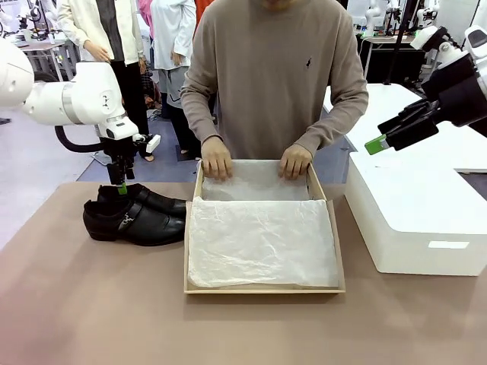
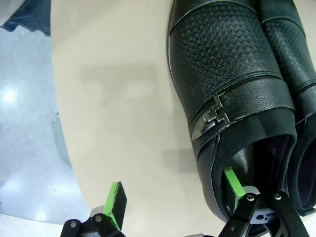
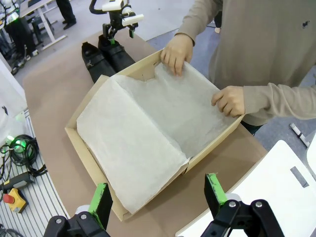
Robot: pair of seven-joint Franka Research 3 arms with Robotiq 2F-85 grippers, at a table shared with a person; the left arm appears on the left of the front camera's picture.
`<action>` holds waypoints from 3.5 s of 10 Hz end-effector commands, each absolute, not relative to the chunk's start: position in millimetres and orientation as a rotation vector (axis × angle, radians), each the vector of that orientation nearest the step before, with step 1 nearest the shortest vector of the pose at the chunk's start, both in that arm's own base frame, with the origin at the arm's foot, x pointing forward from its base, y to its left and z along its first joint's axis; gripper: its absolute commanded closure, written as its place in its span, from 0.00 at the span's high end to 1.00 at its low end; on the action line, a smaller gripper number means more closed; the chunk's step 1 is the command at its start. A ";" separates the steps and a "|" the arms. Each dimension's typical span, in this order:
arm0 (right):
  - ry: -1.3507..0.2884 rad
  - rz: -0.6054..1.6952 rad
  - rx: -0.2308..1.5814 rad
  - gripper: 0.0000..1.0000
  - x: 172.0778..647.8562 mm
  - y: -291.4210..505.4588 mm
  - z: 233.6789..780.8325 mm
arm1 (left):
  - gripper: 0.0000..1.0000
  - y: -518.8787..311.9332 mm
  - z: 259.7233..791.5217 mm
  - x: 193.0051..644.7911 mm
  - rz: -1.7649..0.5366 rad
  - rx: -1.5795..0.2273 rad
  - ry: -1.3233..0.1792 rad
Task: Pack the shoes into the box.
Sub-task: Place one shoe of the Shoes into the Shoes Box.
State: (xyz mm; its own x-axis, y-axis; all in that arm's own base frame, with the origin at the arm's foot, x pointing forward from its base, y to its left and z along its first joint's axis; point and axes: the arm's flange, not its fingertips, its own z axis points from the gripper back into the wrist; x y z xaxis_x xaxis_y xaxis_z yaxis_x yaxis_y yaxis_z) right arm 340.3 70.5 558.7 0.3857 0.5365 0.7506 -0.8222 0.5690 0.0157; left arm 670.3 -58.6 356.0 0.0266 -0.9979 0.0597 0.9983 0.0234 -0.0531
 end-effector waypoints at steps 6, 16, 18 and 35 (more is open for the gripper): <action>-0.776 0.896 0.425 1.00 341.4 69.7 558.3 | 1.00 -57.3 343.6 681.9 -1.562 -0.150 0.037; -0.776 0.896 0.425 1.00 341.4 69.7 558.3 | 0.00 -54.5 344.6 679.2 -1.566 -0.152 0.049; -0.776 0.896 0.425 1.00 341.4 69.7 558.3 | 0.00 -54.9 346.6 676.9 -1.584 -0.145 0.054; -0.776 0.896 0.425 1.00 341.4 69.7 558.3 | 0.00 -25.6 502.8 638.9 -1.365 0.102 -0.177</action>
State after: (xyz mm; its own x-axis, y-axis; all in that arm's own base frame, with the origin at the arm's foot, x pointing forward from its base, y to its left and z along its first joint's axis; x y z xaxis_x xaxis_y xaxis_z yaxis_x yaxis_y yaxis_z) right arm 340.4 70.4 558.7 0.3859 0.5365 0.7505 -0.8221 0.5691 0.0159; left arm 652.7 -14.4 498.8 0.1754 -0.9836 0.0416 0.9712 0.1798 0.1564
